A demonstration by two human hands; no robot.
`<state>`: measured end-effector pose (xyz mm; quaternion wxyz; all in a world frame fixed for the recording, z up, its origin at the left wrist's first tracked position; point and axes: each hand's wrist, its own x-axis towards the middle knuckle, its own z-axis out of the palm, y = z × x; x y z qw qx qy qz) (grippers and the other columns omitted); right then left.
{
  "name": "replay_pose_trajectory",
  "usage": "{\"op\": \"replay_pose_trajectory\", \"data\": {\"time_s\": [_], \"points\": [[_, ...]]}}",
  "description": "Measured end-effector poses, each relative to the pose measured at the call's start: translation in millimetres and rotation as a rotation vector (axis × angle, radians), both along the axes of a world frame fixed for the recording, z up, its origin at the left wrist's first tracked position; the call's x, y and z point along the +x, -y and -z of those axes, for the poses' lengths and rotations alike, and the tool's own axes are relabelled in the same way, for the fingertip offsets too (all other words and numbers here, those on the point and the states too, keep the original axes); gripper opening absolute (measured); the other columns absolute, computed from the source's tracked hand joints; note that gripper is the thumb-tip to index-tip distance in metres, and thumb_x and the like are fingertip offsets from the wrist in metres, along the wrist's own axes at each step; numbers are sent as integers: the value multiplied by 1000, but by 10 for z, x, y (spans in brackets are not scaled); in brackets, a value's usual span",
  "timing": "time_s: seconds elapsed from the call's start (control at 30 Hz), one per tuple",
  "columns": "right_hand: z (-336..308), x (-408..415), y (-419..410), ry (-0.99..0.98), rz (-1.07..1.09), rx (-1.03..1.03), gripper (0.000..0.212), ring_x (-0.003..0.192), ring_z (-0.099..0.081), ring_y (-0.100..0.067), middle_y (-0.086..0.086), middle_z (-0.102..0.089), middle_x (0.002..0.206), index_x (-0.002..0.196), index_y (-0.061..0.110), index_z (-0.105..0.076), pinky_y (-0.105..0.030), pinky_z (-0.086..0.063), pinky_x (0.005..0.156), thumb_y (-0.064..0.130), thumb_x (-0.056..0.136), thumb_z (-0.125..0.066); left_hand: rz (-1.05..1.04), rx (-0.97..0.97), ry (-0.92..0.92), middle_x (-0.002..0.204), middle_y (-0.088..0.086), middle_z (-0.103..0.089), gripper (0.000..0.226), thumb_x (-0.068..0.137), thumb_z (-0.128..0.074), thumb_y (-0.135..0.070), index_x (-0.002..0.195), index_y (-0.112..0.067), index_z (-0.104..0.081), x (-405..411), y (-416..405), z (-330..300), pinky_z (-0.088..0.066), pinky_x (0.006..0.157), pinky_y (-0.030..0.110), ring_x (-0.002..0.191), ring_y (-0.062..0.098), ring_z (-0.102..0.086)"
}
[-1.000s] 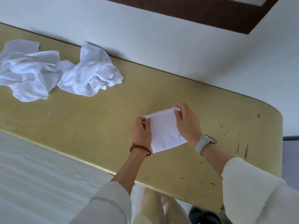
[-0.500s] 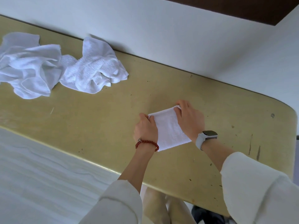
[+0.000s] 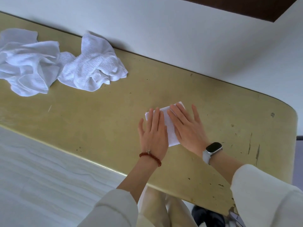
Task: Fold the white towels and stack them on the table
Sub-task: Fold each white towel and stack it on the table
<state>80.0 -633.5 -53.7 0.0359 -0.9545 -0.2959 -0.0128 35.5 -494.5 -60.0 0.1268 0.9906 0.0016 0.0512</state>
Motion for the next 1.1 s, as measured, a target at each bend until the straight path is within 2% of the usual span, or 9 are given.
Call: {"op": "replay_pose_trajectory", "data": {"time_s": [0.17, 0.3, 0.37, 0.5, 0.57, 0.63, 0.73, 0.93, 1.1], "points": [[73, 22, 11, -185, 98, -85, 52, 136, -21, -19, -7, -36, 146, 137, 12, -39, -56, -26, 104, 32, 92, -24, 21, 82, -186, 145, 10, -37, 56, 91, -22, -38, 140, -10, -25, 14, -87, 117, -22, 108, 55, 134, 25, -36], [71, 48, 23, -218, 69, -86, 53, 136, -20, -20, -9, -36, 146, 138, 10, -38, -58, -24, 103, 31, 92, -24, 61, 118, -230, 145, 13, -37, 59, 90, -25, -42, 139, -10, -32, 55, -125, 66, -25, 104, 58, 133, 28, -36], [22, 62, 52, -197, 54, 31, 50, 135, -27, -22, -11, -41, 143, 133, 7, -44, -59, -25, 103, 28, 91, -26, 67, 16, -167, 143, 16, -39, 55, 90, -30, -35, 136, -7, -39, 56, -163, 52, -26, 102, 58, 132, 30, -37], [-209, 26, 83, -252, 433, 466, 29, 119, -46, -26, -10, -54, 126, 118, 6, -55, -37, -35, 100, 15, 92, -44, -391, -441, -79, 132, 16, -49, 32, 88, -48, -9, 119, -4, -59, -14, -209, -146, -31, 100, 38, 124, 30, -43], [-240, 70, 56, -339, 663, 476, 22, 108, -47, -25, -8, -55, 114, 108, 7, -56, -33, -36, 92, 18, 90, -50, -674, -615, -186, 114, 10, -58, 24, 88, -55, -15, 108, -8, -65, 2, -184, -262, -40, 91, 34, 105, 28, -55], [-241, 130, 10, -451, 809, 410, 21, 104, -47, -25, -7, -56, 108, 103, 9, -57, -35, -37, 89, 23, 88, -52, -770, -682, -322, 102, 1, -64, 22, 86, -57, -30, 100, -16, -67, 42, -137, -356, -47, 84, 33, 93, 20, -59], [-218, 215, -17, -558, 926, 335, 20, 98, -53, -28, -6, -61, 101, 97, 11, -59, -38, -42, 86, 28, 86, -54, -814, -683, -431, 94, -5, -67, 21, 84, -58, -38, 94, -21, -67, 150, -86, -399, -49, 77, 30, 84, 16, -60], [-216, 309, -87, -683, 984, 219, 14, 84, -52, -28, -10, -60, 89, 78, 9, -54, -33, -39, 73, 23, 82, -51, -727, -445, -574, 95, 1, -67, 14, 84, -53, -29, 87, -20, -64, 339, -51, -420, -42, 90, 35, 94, 23, -60], [-358, 134, -172, -536, 895, 316, 21, 98, -53, -28, -7, -58, 101, 103, 6, -53, -37, -36, 84, 21, 90, -46, -634, -436, -479, 108, -3, -61, 19, 90, -48, -27, 101, -18, -60, 290, -25, -452, -30, 92, 31, 106, 17, -52]]}}
